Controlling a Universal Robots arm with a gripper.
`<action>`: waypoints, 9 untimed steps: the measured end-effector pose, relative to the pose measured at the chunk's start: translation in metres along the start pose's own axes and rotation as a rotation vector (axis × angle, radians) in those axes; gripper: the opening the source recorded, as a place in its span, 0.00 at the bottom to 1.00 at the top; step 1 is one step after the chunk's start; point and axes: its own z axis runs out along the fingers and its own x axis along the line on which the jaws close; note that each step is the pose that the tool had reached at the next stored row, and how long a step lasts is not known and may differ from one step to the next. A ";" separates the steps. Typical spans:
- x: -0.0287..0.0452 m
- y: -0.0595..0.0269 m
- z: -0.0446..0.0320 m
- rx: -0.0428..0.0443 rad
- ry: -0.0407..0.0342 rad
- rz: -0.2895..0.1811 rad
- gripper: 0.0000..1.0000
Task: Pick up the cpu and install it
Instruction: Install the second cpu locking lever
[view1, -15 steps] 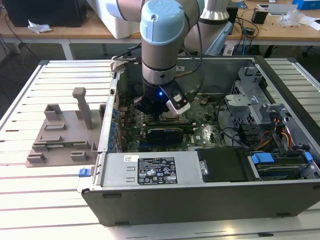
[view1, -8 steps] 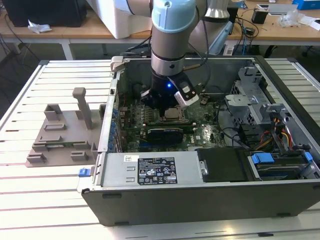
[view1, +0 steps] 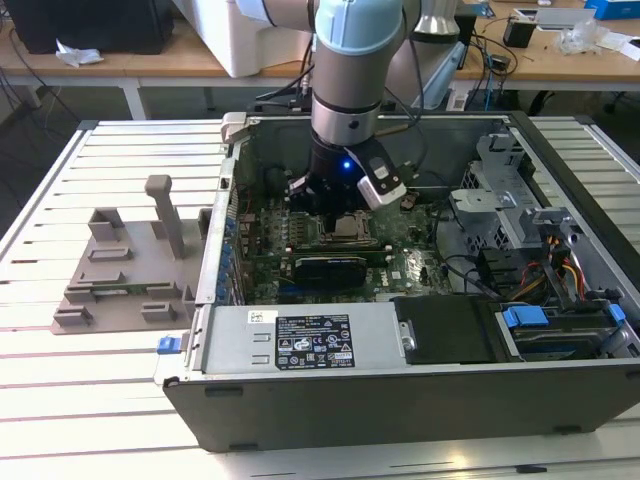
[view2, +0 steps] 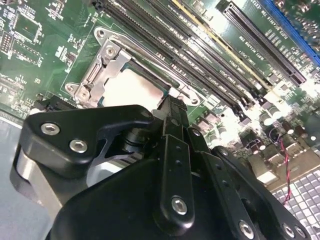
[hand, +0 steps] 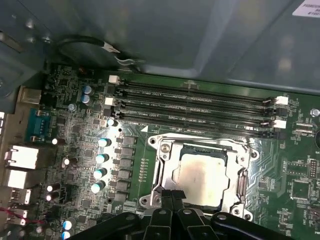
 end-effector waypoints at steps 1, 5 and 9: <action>0.0000 0.0005 -0.0005 0.0019 0.0003 0.000 0.11; 0.0001 0.0035 -0.0099 0.0176 0.0021 0.001 0.11; 0.0003 0.0072 -0.0253 0.0346 0.0042 0.002 0.11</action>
